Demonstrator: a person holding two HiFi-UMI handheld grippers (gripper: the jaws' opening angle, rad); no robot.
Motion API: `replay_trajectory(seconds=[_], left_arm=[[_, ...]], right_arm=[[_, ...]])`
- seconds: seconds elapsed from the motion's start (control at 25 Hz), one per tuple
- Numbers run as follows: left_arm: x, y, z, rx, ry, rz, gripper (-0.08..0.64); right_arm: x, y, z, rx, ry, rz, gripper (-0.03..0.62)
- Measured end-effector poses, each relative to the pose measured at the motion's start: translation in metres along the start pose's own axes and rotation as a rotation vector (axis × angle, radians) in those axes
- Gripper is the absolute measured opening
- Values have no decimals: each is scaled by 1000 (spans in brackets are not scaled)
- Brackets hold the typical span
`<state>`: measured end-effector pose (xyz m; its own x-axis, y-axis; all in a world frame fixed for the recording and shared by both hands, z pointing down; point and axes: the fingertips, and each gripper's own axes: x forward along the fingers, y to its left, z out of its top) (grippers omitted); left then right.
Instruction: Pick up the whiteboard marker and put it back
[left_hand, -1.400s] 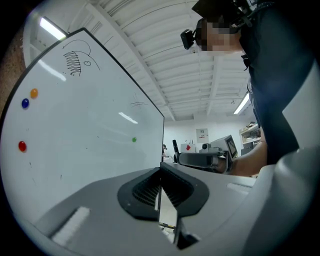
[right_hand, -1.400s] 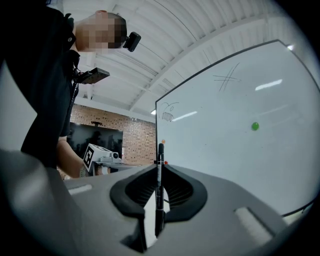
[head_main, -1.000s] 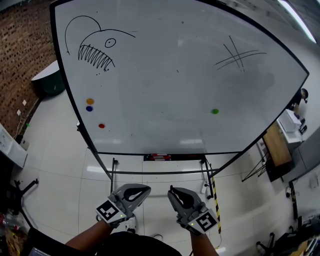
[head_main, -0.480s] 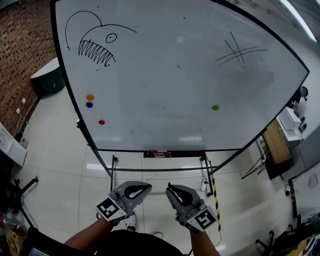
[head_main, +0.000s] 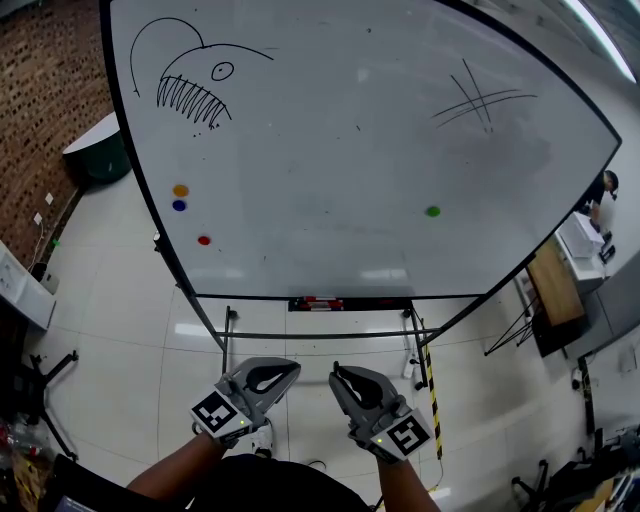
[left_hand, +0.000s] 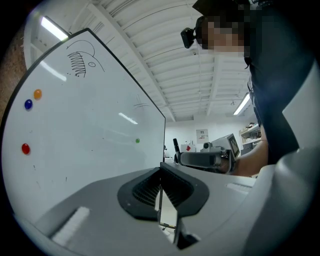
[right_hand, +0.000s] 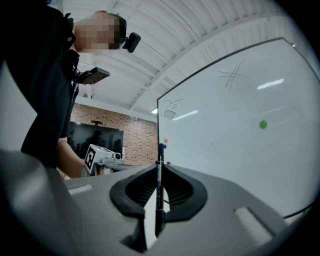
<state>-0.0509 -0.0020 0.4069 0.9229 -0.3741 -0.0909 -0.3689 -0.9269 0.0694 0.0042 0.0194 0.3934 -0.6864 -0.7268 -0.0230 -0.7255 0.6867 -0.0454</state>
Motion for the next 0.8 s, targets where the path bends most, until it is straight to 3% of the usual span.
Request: replay_trajectory(seconds=[0.16, 0.36, 0.52, 0.8], left_arm=[[4, 1, -1, -7, 8, 0, 2], [13, -13, -1, 48, 30, -33, 0], [13, -15, 6, 5, -33, -17, 2], [14, -17, 2, 3, -22, 1, 2]], right_arm=[[-1, -2, 1, -1, -5, -2, 37], [-9, -4, 1, 5, -6, -7, 37], [-16, -9, 0, 8, -8, -13, 37], [-28, -13, -2, 9, -11, -21, 37]])
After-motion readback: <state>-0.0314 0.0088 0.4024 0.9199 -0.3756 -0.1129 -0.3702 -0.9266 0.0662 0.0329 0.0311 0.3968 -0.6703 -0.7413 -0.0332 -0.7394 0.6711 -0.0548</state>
